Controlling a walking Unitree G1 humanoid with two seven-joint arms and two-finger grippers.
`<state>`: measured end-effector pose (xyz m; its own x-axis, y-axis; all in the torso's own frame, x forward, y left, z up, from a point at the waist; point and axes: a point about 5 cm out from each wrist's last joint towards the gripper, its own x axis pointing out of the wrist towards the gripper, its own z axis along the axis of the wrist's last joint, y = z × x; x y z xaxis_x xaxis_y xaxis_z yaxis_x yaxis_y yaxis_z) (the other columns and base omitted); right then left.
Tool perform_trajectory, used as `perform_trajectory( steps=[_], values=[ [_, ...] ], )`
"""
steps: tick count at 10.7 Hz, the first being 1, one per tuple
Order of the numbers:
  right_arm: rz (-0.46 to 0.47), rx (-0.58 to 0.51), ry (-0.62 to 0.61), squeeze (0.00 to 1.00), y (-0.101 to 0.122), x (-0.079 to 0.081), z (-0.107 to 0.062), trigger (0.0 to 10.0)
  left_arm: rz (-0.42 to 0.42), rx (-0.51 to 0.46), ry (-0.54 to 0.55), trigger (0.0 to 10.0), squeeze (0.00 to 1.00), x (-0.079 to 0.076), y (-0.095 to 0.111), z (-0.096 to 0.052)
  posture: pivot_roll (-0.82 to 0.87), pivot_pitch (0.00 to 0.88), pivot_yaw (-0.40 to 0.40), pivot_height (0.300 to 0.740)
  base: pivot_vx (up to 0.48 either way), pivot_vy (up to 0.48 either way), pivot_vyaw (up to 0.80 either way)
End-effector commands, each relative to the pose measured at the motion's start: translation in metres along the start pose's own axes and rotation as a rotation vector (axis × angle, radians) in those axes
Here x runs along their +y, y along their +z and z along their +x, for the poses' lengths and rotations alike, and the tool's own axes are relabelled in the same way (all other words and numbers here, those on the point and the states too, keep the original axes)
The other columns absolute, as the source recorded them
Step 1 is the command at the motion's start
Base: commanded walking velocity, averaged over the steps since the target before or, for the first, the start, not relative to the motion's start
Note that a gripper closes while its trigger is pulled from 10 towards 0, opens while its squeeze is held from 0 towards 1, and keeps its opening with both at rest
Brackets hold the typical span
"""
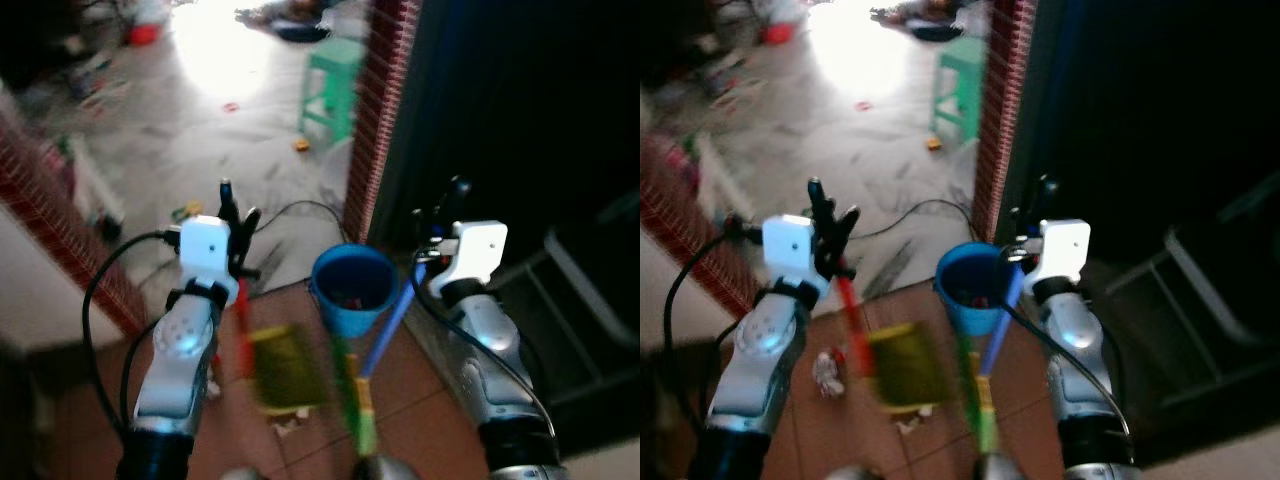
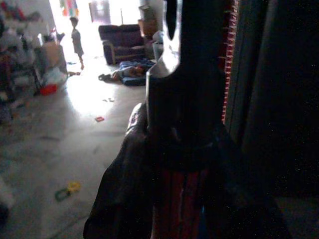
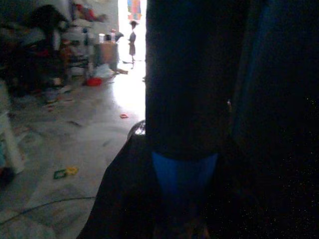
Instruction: Sweep floor
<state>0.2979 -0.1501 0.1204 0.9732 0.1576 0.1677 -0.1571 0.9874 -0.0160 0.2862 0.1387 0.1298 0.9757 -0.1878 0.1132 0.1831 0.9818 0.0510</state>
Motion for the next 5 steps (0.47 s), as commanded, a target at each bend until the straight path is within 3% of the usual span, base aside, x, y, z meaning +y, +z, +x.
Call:
perform_trajectory(
  steps=[1, 5],
  values=[
    [-0.004, -0.023, 0.019, 0.0, 0.0057, 0.0054, 0.0038, 10.0, 0.039, -0.061, 0.0, 10.0, 0.0, 0.0064, 0.0154, 0.0031, 0.01, 0.0, -0.003, 0.74, 0.0, 0.0, 0.0],
    [-0.006, -0.013, 0.03, 0.0, 0.005, 0.0053, 0.0046, 10.0, 0.184, -0.066, -0.1, 10.0, 0.0, 0.0156, 0.0155, 0.0014, 0.01, 0.0, -0.012, 0.74, 0.0, 0.0, 0.0]
  ],
)
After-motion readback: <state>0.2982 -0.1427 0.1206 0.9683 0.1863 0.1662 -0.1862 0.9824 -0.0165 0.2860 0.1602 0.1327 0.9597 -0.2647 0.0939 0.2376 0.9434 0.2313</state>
